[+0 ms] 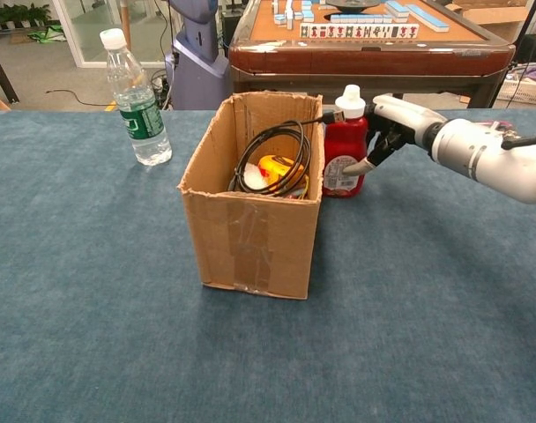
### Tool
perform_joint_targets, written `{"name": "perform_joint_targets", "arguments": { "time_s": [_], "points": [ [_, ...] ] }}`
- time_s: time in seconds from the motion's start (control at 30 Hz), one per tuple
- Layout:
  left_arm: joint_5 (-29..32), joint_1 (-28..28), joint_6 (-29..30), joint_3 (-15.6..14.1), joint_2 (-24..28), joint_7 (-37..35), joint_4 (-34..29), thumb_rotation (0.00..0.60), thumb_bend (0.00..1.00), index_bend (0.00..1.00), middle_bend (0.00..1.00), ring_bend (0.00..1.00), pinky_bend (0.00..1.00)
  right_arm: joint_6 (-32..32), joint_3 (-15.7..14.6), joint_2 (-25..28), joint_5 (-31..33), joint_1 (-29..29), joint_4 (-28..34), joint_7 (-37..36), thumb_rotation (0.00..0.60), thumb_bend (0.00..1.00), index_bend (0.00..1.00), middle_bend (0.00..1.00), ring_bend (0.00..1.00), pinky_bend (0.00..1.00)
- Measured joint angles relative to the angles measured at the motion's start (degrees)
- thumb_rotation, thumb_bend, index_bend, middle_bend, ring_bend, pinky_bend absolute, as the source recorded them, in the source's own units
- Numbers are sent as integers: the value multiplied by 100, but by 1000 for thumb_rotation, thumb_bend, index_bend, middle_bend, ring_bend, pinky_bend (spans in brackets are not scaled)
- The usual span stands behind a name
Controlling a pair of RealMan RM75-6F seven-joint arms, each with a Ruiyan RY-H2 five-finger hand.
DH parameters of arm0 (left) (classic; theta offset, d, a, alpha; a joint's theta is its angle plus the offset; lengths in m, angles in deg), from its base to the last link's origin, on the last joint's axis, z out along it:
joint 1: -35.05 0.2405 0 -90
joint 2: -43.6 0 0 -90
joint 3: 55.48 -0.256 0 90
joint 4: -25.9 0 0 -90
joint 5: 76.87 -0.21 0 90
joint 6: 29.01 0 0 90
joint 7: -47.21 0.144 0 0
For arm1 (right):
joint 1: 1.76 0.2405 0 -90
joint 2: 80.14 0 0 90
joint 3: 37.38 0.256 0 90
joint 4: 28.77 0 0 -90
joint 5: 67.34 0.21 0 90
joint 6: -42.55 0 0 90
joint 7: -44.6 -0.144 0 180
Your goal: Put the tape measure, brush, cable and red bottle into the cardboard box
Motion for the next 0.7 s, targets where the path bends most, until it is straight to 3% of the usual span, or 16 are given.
{"name": "perform_joint_targets", "arguments": {
  "time_s": [0.37,0.7],
  "points": [
    [6,-7,-19,-2,0,8,8,600,354,339,408,350,550,-687,-17,65,-158,-167,61,-96,600,228,555,616,510,586],
    [56,-34,-81,4,-26,54,30,600,354,339,408,350,550,-1279,140,842,-162,-398,1090,165,600,228,555,616,510,586]
  ]
}}
